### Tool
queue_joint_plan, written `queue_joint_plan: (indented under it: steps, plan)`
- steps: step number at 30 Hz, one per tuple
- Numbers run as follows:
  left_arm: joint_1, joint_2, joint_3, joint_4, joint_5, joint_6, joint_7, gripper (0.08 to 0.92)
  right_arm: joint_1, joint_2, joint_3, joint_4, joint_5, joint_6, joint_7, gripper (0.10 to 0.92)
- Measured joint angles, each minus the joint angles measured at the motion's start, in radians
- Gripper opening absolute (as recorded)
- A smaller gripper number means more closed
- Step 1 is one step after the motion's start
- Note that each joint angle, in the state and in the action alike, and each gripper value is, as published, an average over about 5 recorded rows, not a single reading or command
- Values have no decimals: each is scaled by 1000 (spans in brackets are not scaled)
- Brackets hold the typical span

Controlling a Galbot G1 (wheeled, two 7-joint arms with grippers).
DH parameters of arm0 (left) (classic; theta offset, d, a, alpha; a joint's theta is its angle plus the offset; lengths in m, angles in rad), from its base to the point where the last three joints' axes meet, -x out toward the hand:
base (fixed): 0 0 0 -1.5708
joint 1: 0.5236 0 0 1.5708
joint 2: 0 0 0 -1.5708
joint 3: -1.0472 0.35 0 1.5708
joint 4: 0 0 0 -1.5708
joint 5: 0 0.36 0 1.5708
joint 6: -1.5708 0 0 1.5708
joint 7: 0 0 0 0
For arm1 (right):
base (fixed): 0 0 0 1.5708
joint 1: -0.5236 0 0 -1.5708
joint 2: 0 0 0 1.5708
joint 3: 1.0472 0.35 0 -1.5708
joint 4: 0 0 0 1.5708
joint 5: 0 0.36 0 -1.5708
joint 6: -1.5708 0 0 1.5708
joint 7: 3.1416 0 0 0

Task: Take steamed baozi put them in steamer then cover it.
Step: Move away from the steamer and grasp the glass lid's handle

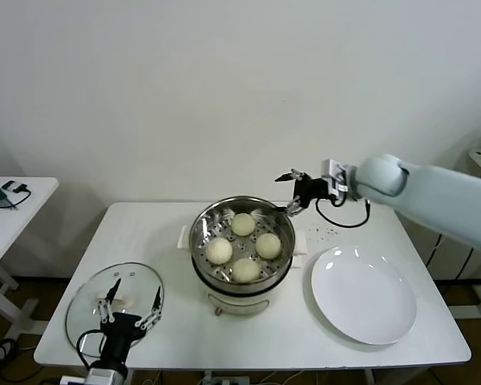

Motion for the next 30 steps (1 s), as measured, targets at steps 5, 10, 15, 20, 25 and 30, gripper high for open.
queue_joint_plan:
  steps: [5,10,15,20,25,30]
  plan:
    - [-3,-13,-2,-16,26,6,0,823,-292,-38,300,34,-41,72,94,823]
    - [-4,-19,-13,-33,74,16,5,823,-583,-30,609,62,-82,118,158,823]
    - [-10,-20,-31,-44,178,21,19,823,-836,9,876,90,-115,136,199,823]
    - [-17,-19,-52,-46,381,26,32,823,-1057,63,1097,125,-146,133,219,823]
    - [-17,-7,-60,-37,666,34,51,823,-1238,119,1275,150,-172,131,223,823]
    - [-32,1,-60,6,953,36,61,823,-1369,161,1398,158,-190,135,222,823]
